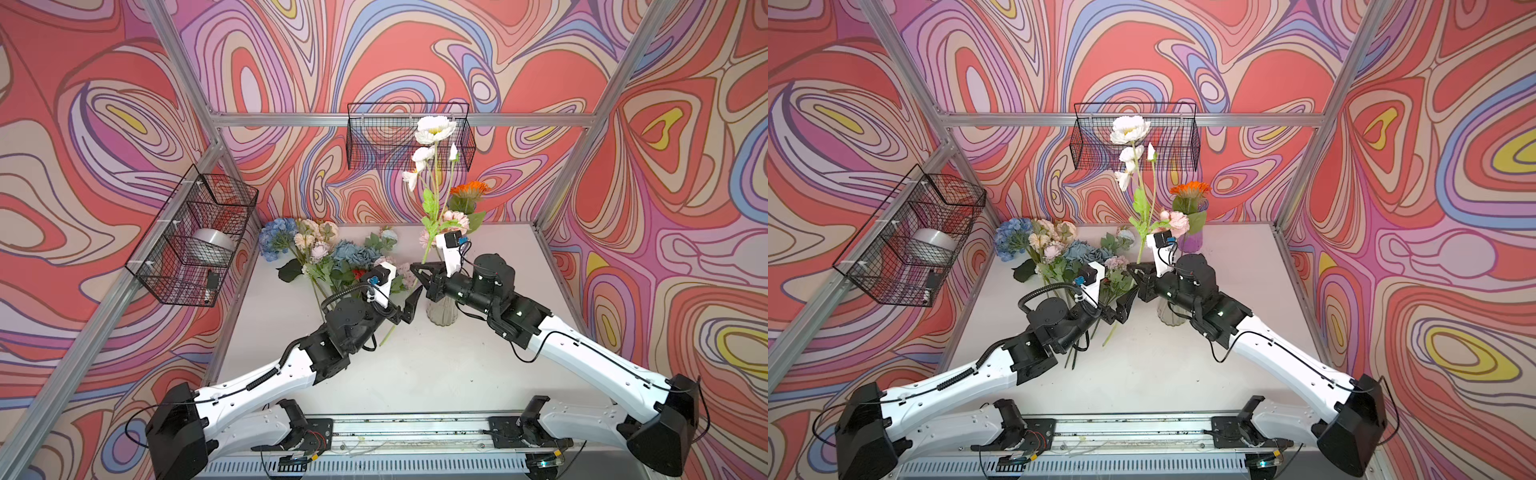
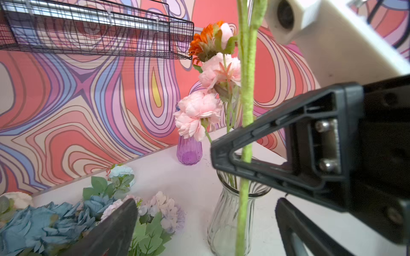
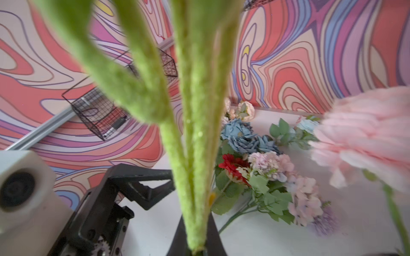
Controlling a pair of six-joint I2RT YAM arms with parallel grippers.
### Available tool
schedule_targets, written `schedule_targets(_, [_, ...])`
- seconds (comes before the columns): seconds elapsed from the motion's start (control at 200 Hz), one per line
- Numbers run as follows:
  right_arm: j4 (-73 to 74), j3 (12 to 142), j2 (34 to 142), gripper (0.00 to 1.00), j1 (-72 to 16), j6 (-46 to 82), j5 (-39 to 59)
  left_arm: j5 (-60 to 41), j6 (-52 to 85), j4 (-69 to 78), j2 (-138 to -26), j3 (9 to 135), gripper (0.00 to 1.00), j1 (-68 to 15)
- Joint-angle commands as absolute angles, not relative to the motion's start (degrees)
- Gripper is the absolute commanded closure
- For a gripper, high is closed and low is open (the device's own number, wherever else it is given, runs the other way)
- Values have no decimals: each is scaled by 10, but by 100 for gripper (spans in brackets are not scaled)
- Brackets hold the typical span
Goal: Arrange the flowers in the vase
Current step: 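Lift the white flower up with the right gripper while the left gripper draws back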
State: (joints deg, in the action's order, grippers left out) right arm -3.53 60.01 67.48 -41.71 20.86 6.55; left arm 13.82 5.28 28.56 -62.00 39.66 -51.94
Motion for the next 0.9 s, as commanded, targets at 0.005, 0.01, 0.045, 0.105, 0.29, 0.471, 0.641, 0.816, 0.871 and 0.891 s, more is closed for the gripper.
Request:
schedule_targets(0.005, [-141,631,638,100,-418,166,-34,177,98,302,-614,376,0,-498])
schedule_targets(0.01, [-145,632,637,100,-418,165,-36,177,102,301,-615,376,0,-496])
schedule_targets(0.045, [-170,640,627,100,-418,156,-65,174,124,294,-615,371,0,-484])
schedule_targets(0.105, [-206,652,609,100,-418,140,-103,161,164,285,-617,364,0,-460])
schedule_targets(0.29, [-259,684,550,100,-418,111,-182,163,207,285,-625,346,0,-436])
schedule_targets(0.471, [-261,713,511,100,-418,88,-250,163,213,277,-642,352,0,-437])
schedule_targets(0.641, [-225,722,483,100,-418,59,-302,165,220,274,-652,347,0,-435])
schedule_targets(0.816, [-170,706,474,100,-417,21,-345,162,229,273,-660,344,0,-428])
schedule_targets(0.871, [-156,699,477,100,-418,10,-357,159,230,274,-664,345,0,-427])
schedule_targets(0.891, [-152,697,479,100,-418,6,-360,159,230,274,-665,345,0,-427])
